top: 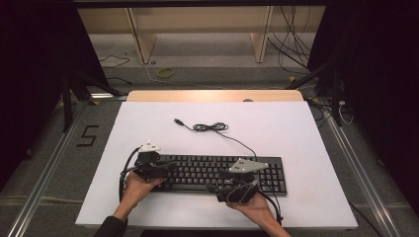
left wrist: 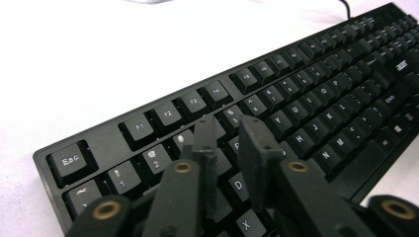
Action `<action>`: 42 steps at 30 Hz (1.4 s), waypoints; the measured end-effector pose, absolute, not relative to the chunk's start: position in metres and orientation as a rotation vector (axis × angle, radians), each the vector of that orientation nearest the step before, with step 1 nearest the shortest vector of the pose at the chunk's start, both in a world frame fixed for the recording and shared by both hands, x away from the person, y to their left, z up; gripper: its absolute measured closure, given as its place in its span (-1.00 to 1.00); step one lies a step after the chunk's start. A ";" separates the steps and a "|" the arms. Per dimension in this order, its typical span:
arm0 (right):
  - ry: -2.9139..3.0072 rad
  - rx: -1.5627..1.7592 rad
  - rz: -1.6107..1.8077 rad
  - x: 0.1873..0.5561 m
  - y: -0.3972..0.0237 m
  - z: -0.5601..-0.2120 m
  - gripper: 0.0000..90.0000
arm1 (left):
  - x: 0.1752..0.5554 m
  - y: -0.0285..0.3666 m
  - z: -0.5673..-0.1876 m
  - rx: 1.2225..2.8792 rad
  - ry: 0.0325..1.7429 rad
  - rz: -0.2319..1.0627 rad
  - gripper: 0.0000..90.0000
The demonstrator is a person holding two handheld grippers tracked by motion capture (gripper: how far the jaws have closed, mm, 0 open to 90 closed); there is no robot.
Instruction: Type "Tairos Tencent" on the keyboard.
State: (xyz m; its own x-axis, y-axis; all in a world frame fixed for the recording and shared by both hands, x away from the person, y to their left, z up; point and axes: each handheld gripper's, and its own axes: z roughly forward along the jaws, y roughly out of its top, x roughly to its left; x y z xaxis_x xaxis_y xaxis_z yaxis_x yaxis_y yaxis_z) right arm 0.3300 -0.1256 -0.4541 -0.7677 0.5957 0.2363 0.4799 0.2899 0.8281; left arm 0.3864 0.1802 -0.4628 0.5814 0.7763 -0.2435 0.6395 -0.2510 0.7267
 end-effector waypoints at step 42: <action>2.506 0.965 1.411 0.350 -0.090 -0.459 0.66 | 0.353 0.190 -0.454 1.845 1.066 0.212 -0.30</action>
